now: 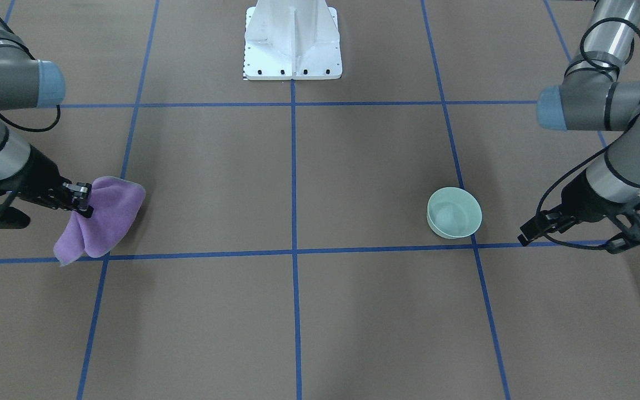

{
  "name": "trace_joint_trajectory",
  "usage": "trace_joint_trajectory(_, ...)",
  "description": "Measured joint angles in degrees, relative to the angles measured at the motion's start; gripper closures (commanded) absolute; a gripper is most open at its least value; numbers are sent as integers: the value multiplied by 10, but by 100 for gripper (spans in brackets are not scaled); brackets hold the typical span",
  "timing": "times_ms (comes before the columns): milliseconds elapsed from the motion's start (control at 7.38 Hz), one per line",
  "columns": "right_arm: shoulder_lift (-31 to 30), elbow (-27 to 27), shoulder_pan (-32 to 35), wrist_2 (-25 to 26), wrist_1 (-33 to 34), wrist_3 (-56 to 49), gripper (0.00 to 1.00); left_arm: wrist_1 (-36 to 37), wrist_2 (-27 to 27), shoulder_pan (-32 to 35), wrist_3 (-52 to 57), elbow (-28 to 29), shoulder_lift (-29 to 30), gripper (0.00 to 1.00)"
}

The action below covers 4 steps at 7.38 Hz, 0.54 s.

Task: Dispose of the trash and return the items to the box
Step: 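Lift the purple cloth with the right gripper while the left gripper grasps the green bowl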

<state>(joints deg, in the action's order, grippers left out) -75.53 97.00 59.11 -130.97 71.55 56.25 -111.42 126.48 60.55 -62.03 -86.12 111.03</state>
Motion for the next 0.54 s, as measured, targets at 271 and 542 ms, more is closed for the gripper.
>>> trace_joint_trajectory(271, -7, 21, 65, -26, 35, -11, 100, -34, -13, -31, -24, -6, -15, 2)
trace_joint_trajectory(542, -14, 67, 111, -31, 126, -58, 100, -51, -16, -62, -42, -13, -31, 3)
